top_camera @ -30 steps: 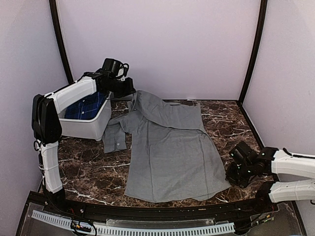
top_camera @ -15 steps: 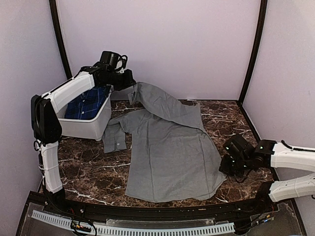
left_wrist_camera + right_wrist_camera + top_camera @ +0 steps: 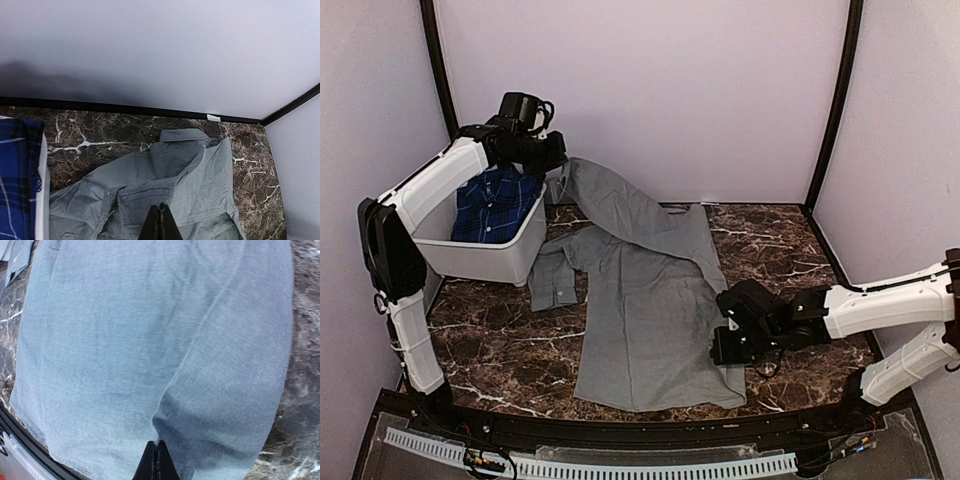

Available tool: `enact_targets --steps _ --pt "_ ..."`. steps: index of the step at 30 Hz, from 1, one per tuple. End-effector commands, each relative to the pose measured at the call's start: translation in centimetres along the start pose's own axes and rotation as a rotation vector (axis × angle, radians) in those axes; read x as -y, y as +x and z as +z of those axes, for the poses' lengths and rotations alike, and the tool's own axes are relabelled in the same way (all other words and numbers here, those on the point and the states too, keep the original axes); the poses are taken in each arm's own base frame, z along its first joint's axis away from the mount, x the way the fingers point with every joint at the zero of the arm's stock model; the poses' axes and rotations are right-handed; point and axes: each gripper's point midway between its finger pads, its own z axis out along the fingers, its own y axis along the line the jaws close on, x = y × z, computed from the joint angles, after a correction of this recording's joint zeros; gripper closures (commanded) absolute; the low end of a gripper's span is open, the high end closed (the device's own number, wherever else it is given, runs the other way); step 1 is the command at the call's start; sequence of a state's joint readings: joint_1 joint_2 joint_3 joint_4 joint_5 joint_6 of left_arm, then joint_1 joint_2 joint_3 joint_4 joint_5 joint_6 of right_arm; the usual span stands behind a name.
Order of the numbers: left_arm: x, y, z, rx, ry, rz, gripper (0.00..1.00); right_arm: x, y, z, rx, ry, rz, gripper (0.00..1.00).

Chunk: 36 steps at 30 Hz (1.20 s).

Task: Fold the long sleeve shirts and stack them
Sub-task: Fold the flattened shirt at the center of the board.

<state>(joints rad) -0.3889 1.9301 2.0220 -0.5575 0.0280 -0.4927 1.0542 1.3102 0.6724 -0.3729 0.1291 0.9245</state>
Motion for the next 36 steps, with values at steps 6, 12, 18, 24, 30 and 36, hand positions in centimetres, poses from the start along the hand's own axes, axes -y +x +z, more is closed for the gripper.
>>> enact_targets --steps 6,12,18,24,30,36 --pt "-4.1 -0.9 -4.3 0.062 -0.133 0.014 1.0 -3.8 1.2 1.3 -0.061 -0.176 -0.108 1.0" --pt "-3.6 -1.6 -5.4 0.096 -0.114 0.007 1.0 -4.5 1.4 1.5 -0.089 -0.195 -0.142 1.0" --pt "-3.7 -1.3 -6.1 0.099 -0.112 0.007 1.0 -4.0 2.7 2.0 -0.141 -0.189 -0.159 1.0" --pt "-3.9 -1.2 -7.7 0.12 -0.112 0.008 1.0 -4.2 2.3 1.0 -0.137 -0.188 -0.178 1.0" --pt "-4.2 -1.1 -8.3 0.126 -0.131 0.024 1.0 -4.9 1.7 -0.1 -0.134 -0.204 -0.198 1.0" --pt "-4.7 0.1 -6.9 0.087 -0.136 0.021 1.0 -6.3 1.4 -0.1 -0.136 -0.249 -0.2 1.0"
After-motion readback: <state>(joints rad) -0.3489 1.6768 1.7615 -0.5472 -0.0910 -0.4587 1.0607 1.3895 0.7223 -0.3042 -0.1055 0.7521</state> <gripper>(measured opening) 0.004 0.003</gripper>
